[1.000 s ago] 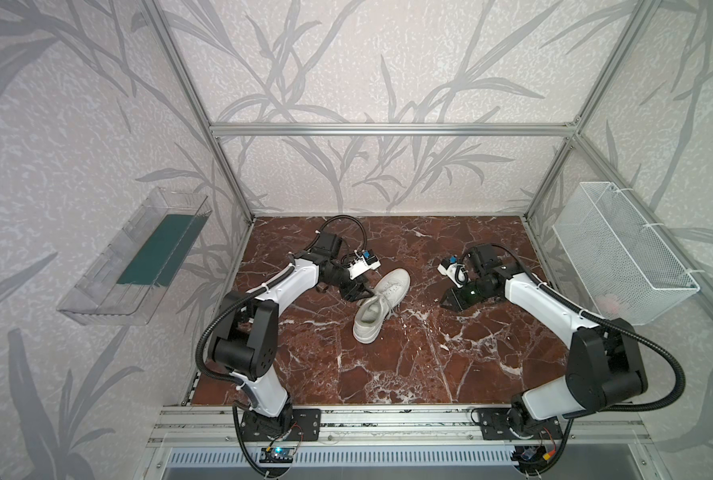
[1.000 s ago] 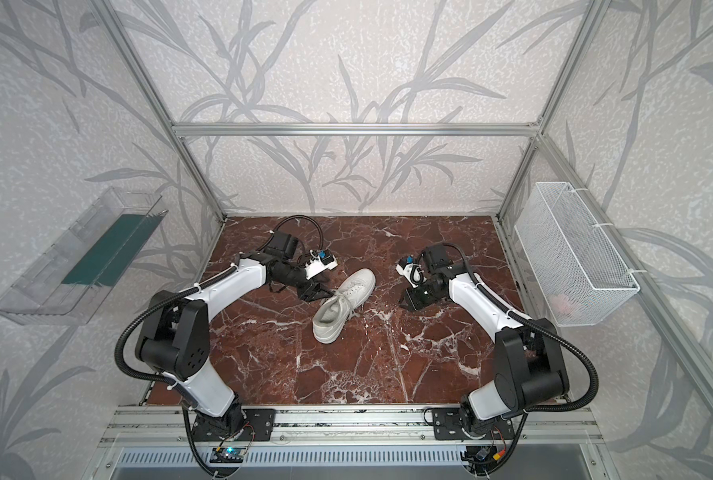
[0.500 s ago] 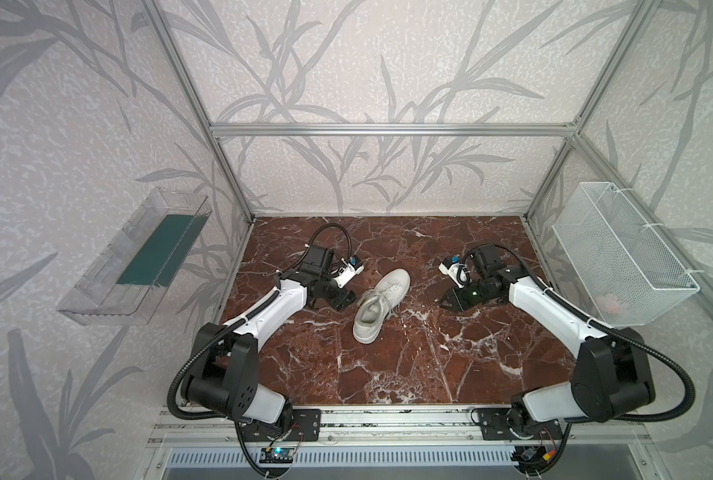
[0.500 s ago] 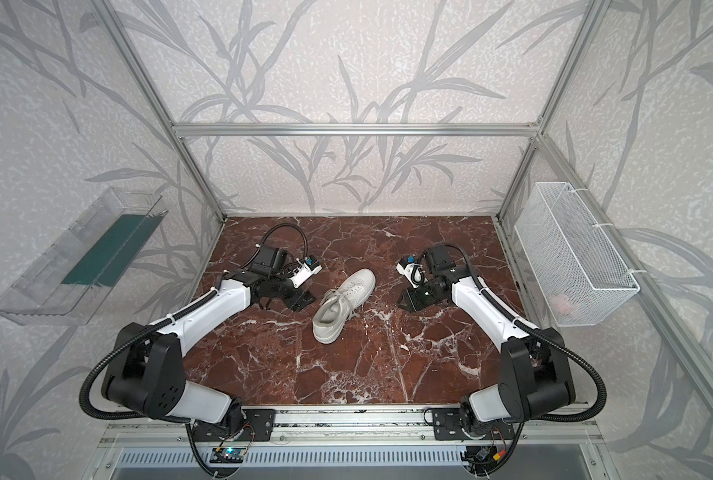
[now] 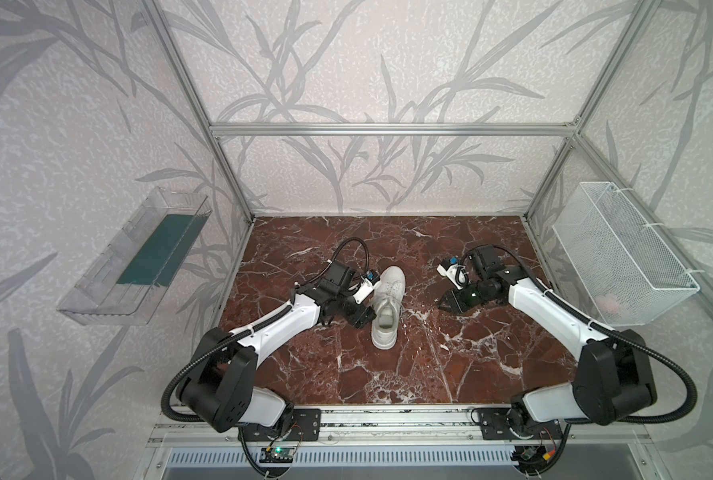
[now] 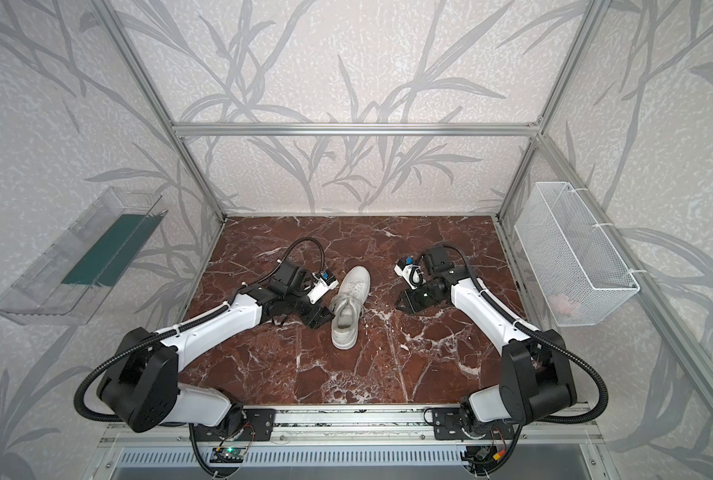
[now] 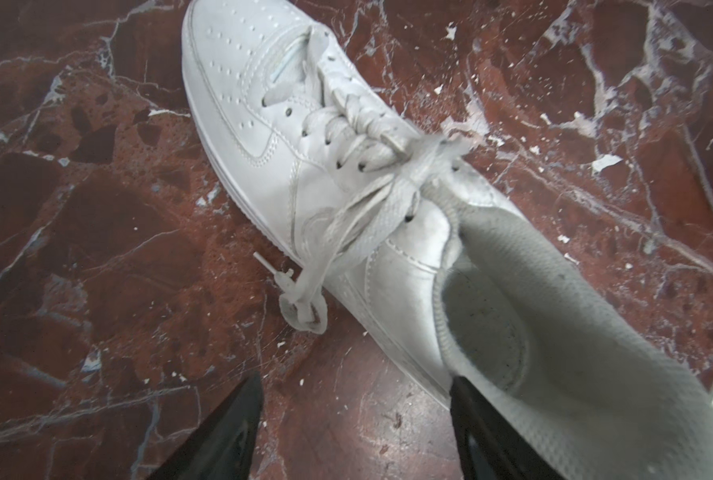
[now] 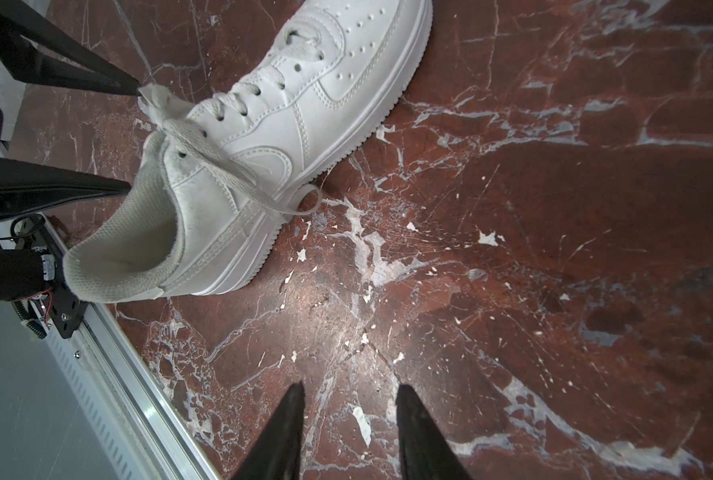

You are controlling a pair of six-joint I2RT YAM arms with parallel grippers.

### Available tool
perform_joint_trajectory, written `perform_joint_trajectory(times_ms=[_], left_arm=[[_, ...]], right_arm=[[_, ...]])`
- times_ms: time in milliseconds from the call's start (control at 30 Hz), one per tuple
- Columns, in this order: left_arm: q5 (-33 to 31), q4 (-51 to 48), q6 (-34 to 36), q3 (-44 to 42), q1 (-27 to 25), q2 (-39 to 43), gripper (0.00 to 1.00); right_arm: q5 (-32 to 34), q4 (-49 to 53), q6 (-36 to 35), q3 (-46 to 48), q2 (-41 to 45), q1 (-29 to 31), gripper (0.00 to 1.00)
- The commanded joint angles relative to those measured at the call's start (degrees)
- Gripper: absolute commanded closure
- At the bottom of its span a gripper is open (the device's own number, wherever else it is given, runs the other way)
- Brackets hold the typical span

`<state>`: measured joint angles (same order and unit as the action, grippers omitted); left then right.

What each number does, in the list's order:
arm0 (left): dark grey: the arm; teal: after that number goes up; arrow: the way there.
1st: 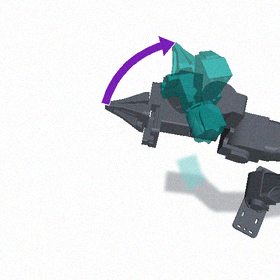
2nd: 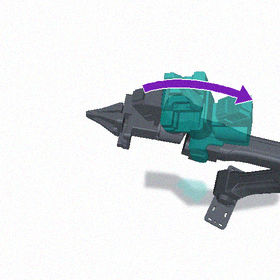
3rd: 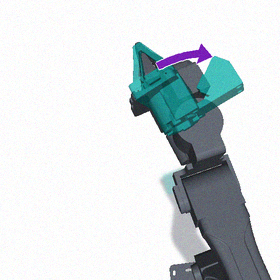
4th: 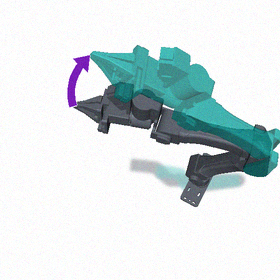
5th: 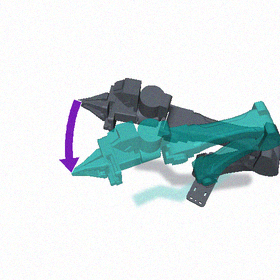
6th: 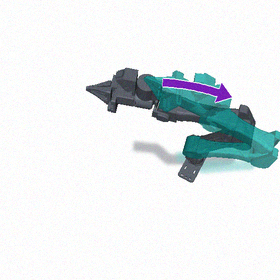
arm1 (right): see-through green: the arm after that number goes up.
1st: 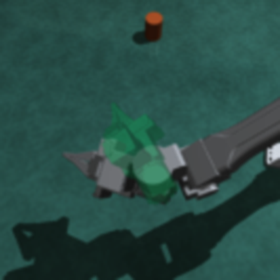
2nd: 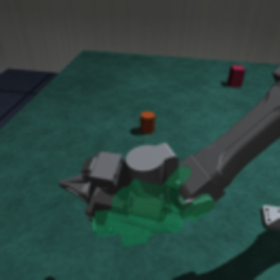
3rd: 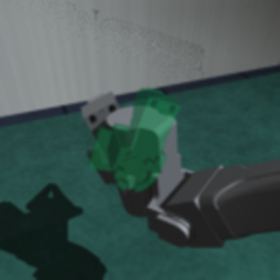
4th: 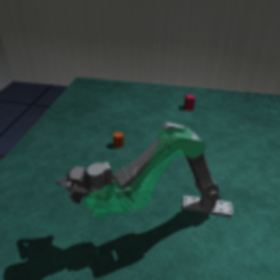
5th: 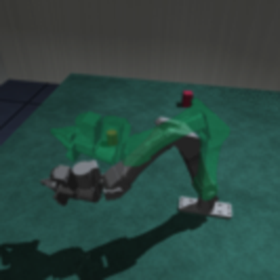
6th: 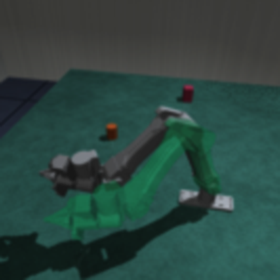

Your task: Tie the shoes

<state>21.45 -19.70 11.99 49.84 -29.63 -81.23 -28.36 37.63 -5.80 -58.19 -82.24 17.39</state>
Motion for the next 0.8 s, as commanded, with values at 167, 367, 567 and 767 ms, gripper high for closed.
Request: perform_joint_trajectory(times_ms=[167, 367, 567, 767], left_arm=[[-0.19, 8.33, -9.95, -6.25, -1.61, 7.08, 0.26], [-10.75, 5.26, -16.53, -7.93, 1.68, 12.1, 0.25], [-8.05, 1.3, -13.67, -7.66, 1.6, 7.42, 0.26], [-1.45, 4.86, -16.87, -5.31, -0.02, 1.1, 0.29]], right_arm=[[-0.11, 0.77, -1.3, -1.28, 0.53, 2.63, 0.62], [2.76, 3.14, -3.73, -7.27, -3.66, 7.1, 0.62], [4.48, 5.8, -3.67, -13.87, -8.3, 8.34, 0.62], [5.85, 6.1, -3.04, -16.32, -9.51, 9.89, 0.62]])
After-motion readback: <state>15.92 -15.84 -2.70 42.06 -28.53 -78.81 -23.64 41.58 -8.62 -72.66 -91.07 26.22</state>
